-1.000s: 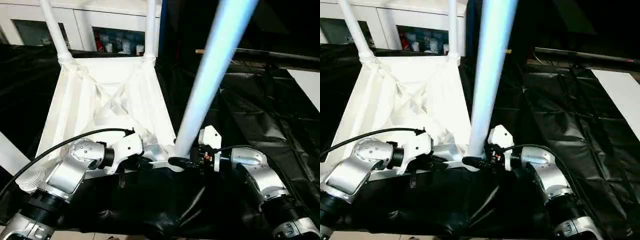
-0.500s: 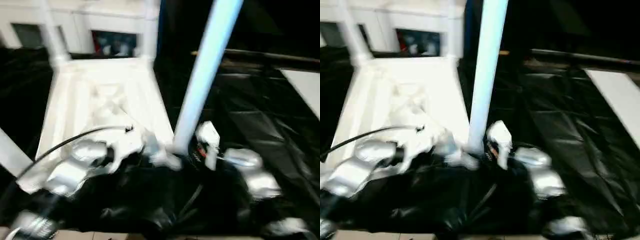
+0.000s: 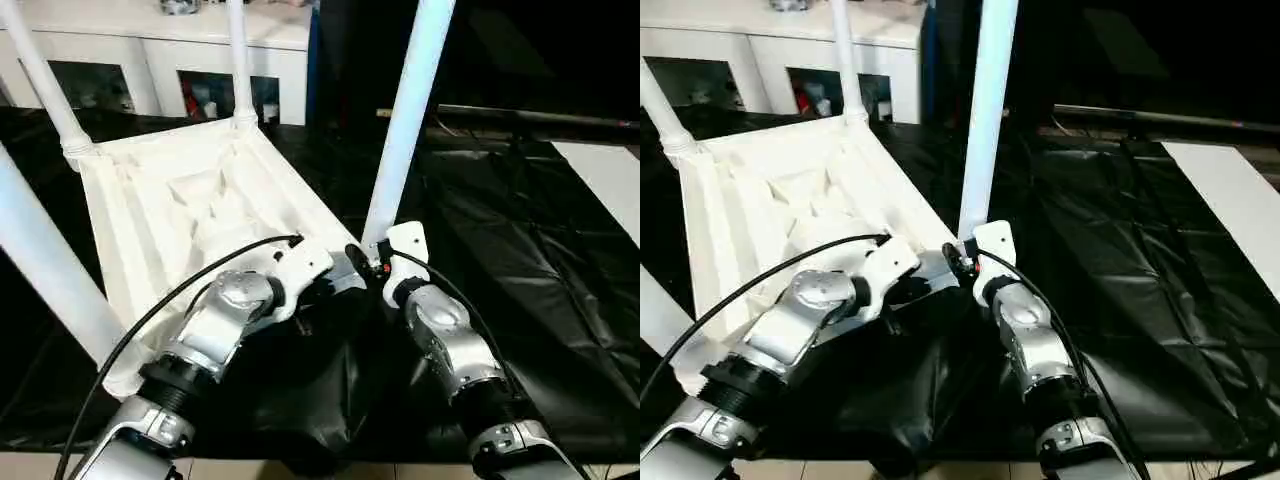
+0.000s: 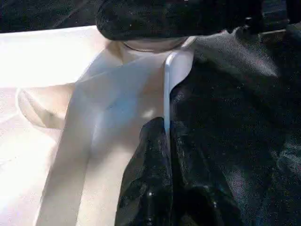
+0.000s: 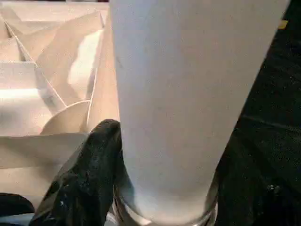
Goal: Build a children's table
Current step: Rotate leg to tighten
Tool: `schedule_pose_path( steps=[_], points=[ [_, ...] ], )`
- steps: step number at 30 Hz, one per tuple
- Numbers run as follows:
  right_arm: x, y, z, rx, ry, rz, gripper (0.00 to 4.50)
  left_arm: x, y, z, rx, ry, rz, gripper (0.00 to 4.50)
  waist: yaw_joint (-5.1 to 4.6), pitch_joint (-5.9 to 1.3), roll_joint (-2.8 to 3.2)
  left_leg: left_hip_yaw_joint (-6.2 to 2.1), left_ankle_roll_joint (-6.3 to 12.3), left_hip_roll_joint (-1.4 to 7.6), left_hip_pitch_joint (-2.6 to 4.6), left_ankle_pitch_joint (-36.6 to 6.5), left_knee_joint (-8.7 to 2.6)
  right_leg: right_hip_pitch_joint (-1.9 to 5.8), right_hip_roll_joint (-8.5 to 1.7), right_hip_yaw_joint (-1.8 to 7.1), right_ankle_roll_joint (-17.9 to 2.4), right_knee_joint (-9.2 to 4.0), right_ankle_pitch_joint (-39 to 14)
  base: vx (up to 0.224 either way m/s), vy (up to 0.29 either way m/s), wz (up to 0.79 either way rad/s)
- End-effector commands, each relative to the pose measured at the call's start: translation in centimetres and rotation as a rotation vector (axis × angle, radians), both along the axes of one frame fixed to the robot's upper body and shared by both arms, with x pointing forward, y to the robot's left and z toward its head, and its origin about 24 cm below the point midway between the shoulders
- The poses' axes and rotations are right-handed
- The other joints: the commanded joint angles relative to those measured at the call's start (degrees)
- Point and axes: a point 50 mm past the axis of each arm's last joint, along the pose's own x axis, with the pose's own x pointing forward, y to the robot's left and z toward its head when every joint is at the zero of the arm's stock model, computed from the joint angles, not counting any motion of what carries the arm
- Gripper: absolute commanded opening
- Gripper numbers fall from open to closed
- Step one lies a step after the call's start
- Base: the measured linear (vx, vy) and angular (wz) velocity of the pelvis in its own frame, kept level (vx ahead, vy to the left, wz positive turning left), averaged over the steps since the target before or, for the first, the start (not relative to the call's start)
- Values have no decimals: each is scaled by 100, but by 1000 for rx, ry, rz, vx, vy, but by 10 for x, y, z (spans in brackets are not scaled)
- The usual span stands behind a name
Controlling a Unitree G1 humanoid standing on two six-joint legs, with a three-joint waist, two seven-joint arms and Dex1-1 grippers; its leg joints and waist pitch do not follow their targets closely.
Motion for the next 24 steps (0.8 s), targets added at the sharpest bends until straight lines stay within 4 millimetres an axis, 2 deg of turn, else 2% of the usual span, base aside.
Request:
schedule_pose_path(
  steps=[1, 2, 4, 7, 8, 9, 10, 12, 14, 16, 20, 24],
  points=[
    [-9, 16, 1, 48, 0, 152, 332, -8, 5, -15, 56, 41, -15, 0, -11, -177, -30, -47, 123, 159, -44, -1728, -485, 134, -243, 166, -796, -526, -1671, 0, 0, 0],
    [-8, 16, 3, 51, -4, 155, 347, -9, 6, -15, 55, 42, -17, 0, -12, -177, -7, -66, 139, 170, -63, -1718, -501, 152, -254, 154, -807, -510, -1732, 0, 0, 0],
    [-8, 11, 9, 46, -13, 209, 369, -12, 9, -13, 64, 39, -54, 0, -9, -203, -20, -58, 176, 173, -79, -1539, -479, 172, -258, 162, -837, -495, -1548, 0, 0, 0],
    [-13, -5, 14, -39, -4, 397, 372, -19, 18, -11, 75, 58, -101, 0, -12, -218, -3, -35, 285, 171, -103, -1086, -436, 220, -253, 156, -1048, -433, -902, 0, 0, 0],
    [-16, -10, 15, -50, -1, 452, 372, -22, 19, -9, 71, 57, -134, 0, -9, -231, 4, -30, 317, 177, -94, -1010, -424, 221, -248, 156, -1091, -421, -758, 0, 0, 0],
    [-20, -17, 16, -76, 2, 531, 372, -25, 22, -8, 68, 70, -156, 0, 3, -234, 23, -12, 408, 185, -84, -846, -398, 223, -239, 162, -1198, -395, -392, 0, 0, 0],
    [-22, -20, 16, -91, 3, 560, 372, -26, 23, -8, 68, 74, -166, 0, 8, -233, 24, 1, 479, 192, -95, -683, -385, 231, -238, 167, -1302, -364, -66, 0, 0, 0],
    [-29, -31, 16, -135, 16, 657, 372, -32, 25, -5, 55, 83, -235, 0, 24, -237, 8, 12, 536, 186, -94, -547, -365, 259, -225, 162, -1413, -343, 198, 0, 0, 0],
    [-36, -42, 17, -161, 41, 750, 372, -41, 28, -1, 31, 104, -334, 0, 53, -219, 13, 22, 582, 200, -60, -661, -373, 244, -226, 158, -1482, -356, 106, 0, 0, 0],
    [-37, -45, 17, -165, 43, 772, 372, -46, 30, 0, 28, 118, -385, 0, 54, -210, 13, 24, 536, 209, -54, -702, -387, 233, -224, 154, -1493, -360, -42, 0, 0, 0],
    [-38, -44, 19, -154, 41, 809, 372, -52, 30, 4, -2, 137, -443, 0, 56, -195, 22, 21, 378, 228, -12, -857, -409, 211, -217, 155, -1501, -369, -311, 0, 0, 0],
    [-38, -40, 20, -143, 45, 849, 372, -53, 31, 6, -3, 139, -451, 0, 109, -202, 22, 37, 371, 225, 12, -774, -397, 206, -212, 166, -1514, -347, -159, 0, 0, 0]
  ],
)
